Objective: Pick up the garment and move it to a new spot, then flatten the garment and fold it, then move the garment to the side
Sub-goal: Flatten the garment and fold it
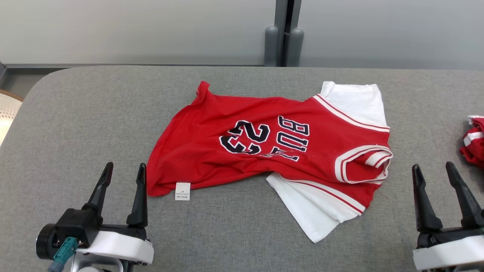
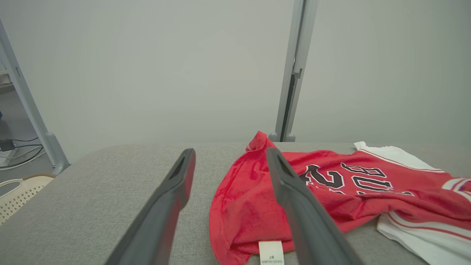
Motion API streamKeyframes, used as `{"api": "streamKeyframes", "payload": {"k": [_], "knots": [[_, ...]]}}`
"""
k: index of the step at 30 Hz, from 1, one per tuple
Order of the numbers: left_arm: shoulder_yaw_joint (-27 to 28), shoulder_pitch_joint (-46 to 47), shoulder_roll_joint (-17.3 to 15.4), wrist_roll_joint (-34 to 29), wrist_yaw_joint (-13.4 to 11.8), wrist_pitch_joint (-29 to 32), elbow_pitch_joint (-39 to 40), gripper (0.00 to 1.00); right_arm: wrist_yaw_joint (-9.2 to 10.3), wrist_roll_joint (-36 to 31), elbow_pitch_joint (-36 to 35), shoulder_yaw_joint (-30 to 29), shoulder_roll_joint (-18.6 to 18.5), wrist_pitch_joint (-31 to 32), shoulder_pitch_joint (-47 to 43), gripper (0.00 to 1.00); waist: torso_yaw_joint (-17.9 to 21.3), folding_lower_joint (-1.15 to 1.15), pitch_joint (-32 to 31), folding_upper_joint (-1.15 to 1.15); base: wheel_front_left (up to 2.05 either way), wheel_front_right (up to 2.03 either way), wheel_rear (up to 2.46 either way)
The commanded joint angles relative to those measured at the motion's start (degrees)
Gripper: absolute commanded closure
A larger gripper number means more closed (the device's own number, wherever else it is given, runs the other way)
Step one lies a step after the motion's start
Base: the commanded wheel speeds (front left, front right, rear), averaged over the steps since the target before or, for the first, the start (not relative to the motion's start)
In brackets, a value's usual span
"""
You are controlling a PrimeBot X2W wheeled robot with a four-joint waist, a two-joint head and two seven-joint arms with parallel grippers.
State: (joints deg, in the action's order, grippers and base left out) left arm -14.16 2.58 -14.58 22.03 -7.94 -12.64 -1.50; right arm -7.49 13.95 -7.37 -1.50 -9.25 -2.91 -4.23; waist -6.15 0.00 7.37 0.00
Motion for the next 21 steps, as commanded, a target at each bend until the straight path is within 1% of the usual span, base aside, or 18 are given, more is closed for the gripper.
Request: {"api": "streamKeyframes", "payload": {"k": [1,6,15,18,21], "knots": [[0.32,-0.55,-0.43,0.37,-0.39,-0.03,0.36,0.00,0.00,-0.53,-0.75,-0.11,0.30,0.48,-0.83,0.00,0.61,0.00,-0.79,0.00,0.00,0.00,0.00],[0.45,-2.21,-1.00,0.76,-0.91,0.96,1.42,0.00,0.00,-0.97,-3.03,-0.46,1.53,1.62,-2.80,0.00,1.07,0.00,-1.45,0.00,0.00,0.00,0.00],[0.00,-2.89,-1.47,0.60,-1.56,2.04,2.33,0.00,0.00,-1.12,-4.05,-0.60,1.74,1.85,-2.86,0.00,1.02,0.00,-1.16,0.00,0.00,0.00,0.00],[-0.40,-2.07,-1.00,1.36,-1.28,2.85,1.33,0.00,0.00,-1.08,-4.20,-0.25,1.89,1.93,-2.55,0.00,1.03,0.00,-0.47,0.00,0.00,0.00,0.00],[-0.74,-0.80,-0.33,2.26,-0.55,3.50,-1.40,0.00,0.00,-1.01,-4.28,0.35,1.79,2.03,-1.68,0.00,1.54,0.00,0.80,0.00,0.00,0.00,0.00]]}}
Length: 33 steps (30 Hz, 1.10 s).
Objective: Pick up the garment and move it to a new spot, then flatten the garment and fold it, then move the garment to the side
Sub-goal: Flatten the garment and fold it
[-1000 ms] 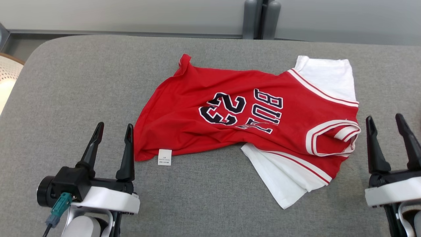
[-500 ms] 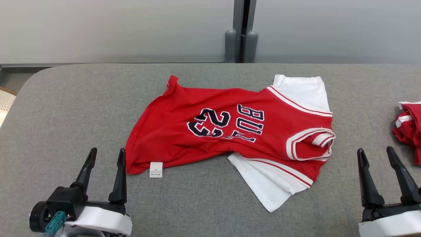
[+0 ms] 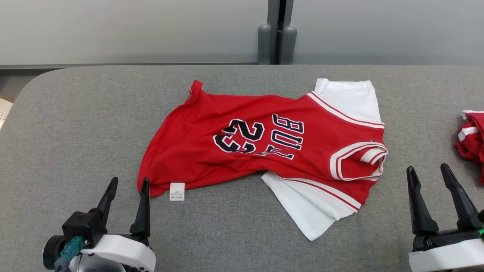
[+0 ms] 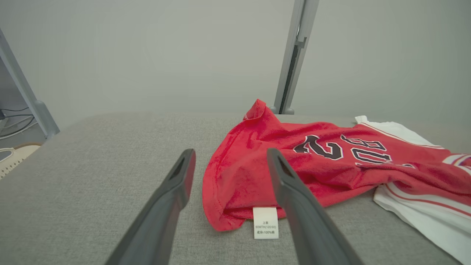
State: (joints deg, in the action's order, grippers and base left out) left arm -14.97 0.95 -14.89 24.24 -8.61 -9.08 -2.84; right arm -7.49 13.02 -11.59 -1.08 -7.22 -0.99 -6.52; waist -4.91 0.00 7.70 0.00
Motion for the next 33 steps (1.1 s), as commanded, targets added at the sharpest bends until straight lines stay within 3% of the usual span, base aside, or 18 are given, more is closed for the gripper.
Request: {"api": "streamKeyframes", "payload": {"k": [1,14,15,17,24,33], "knots": [[-0.18,1.21,0.38,0.70,0.57,0.25,-1.55,0.00,0.00,-0.03,-0.11,0.08,-0.30,0.09,0.84,0.00,0.44,0.00,0.97,0.00,0.00,0.00,0.00],[0.81,11.76,4.00,6.55,7.13,-2.99,-29.06,0.00,0.00,1.17,1.38,1.99,-1.04,-1.05,3.85,0.00,3.17,0.00,6.68,0.00,0.00,0.00,0.00],[0.86,12.37,4.02,6.58,7.64,-3.32,-30.28,0.51,0.00,1.46,1.42,2.10,-0.96,-1.11,3.96,0.00,3.24,0.00,6.97,0.00,0.00,0.00,0.00],[0.82,13.30,4.18,6.63,8.54,-3.93,-32.48,1.00,0.00,1.54,1.65,2.31,-0.82,-1.18,4.10,0.00,3.21,0.00,7.24,0.00,0.00,0.00,0.00],[0.92,15.54,4.51,6.23,10.47,-5.22,-36.71,1.00,0.00,1.73,2.72,6.20,-2.33,-0.17,4.41,0.00,2.67,0.00,7.29,0.00,0.00,0.00,0.00],[0.72,18.31,5.65,4.86,11.91,-5.88,-39.12,1.00,0.03,4.34,12.37,25.33,-6.98,3.31,6.05,0.00,0.74,0.00,8.01,0.00,0.00,0.00,0.00]]}}
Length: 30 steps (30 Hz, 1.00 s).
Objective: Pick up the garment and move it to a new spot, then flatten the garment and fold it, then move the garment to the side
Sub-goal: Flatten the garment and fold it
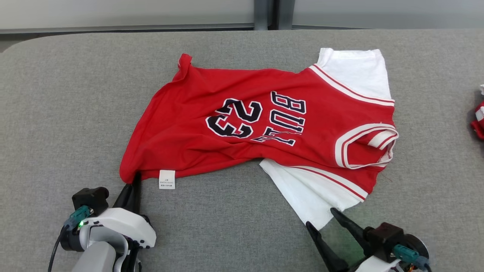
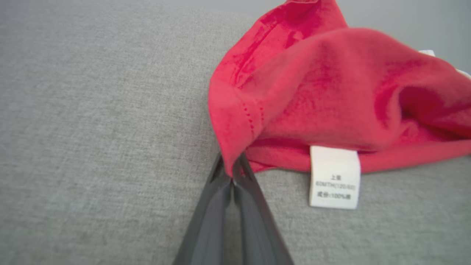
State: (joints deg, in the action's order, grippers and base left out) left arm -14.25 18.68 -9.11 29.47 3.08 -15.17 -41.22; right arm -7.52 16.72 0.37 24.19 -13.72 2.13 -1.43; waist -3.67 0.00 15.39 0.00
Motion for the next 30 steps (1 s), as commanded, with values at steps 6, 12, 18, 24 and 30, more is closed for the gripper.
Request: {"api": "streamKeyframes", "payload": {"k": [6,12,18,24,30], "knots": [[0.86,1.69,0.94,-1.32,0.79,0.09,-0.10,1.00,0.07,0.06,10.22,4.55,-2.12,1.83,4.11,0.00,-2.01,0.00,1.28,0.00,0.00,0.00,0.00],[3.07,0.61,1.25,-3.41,0.61,0.02,4.32,1.00,0.10,-0.38,11.75,1.46,-1.21,-2.23,5.00,1.00,-2.78,0.00,1.28,0.00,0.00,0.00,0.00],[3.13,-0.23,-0.48,-6.67,-0.30,0.00,11.39,1.00,0.09,-1.79,4.74,-7.84,-0.99,-9.45,6.77,1.00,-1.80,0.00,0.26,0.00,0.00,0.00,0.00],[3.21,-0.16,-3.43,-8.33,-2.26,2.90,24.49,1.00,0.09,-3.28,-1.37,-15.49,-2.18,-12.05,10.65,1.00,0.44,0.00,-2.56,0.00,0.00,0.00,0.00],[4.44,1.81,-6.52,-9.35,-4.23,7.63,41.13,1.00,0.09,-3.39,-5.12,-20.60,-4.95,-11.58,17.98,1.00,2.48,0.00,-5.38,0.00,0.00,0.00,0.00]]}}
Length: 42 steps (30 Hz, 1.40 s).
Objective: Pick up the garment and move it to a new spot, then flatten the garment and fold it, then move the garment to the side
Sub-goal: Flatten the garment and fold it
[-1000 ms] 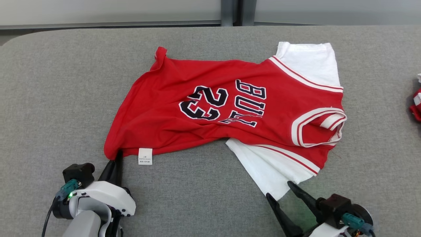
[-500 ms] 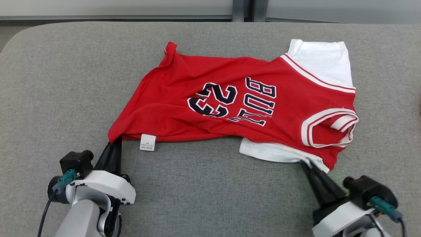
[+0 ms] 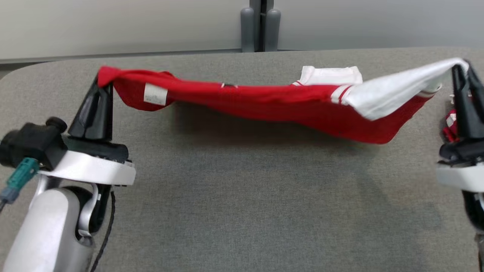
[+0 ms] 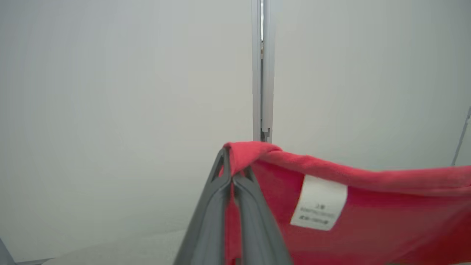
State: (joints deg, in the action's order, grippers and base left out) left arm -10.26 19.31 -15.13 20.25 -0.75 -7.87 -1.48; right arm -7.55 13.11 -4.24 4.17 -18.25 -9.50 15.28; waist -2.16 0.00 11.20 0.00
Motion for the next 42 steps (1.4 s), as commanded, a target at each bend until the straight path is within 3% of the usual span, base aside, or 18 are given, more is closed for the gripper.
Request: {"api": "streamKeyframes", "payload": {"k": [1,12,22,34,42], "knots": [[0.83,2.49,-1.40,-0.33,-0.80,2.06,5.52,1.00,0.12,0.29,-1.65,-2.14,-1.41,0.49,3.96,1.00,1.47,0.00,-2.13,0.00,0.00,0.00,0.00],[2.48,14.73,-4.97,-0.67,-0.65,9.01,15.65,1.00,0.12,3.91,-4.40,-4.77,-7.92,3.93,18.27,1.00,2.66,0.00,-5.17,0.00,0.00,0.00,0.00],[2.62,21.89,-4.15,1.34,-0.34,10.22,11.49,1.00,0.12,7.86,-0.33,-3.61,-9.57,5.96,25.90,1.00,3.51,0.00,-3.53,0.00,0.00,0.00,0.00],[1.20,39.39,0.56,2.73,2.77,2.18,-12.32,1.00,0.12,11.10,17.36,4.43,-11.10,2.86,46.63,1.00,3.02,0.00,5.37,0.00,0.00,0.00,0.00],[-0.56,50.56,1.57,1.06,4.52,-3.81,-34.52,1.00,0.12,13.42,34.64,13.69,-6.28,-1.94,60.41,1.00,4.40,0.00,9.62,0.00,0.00,0.00,0.00]]}}
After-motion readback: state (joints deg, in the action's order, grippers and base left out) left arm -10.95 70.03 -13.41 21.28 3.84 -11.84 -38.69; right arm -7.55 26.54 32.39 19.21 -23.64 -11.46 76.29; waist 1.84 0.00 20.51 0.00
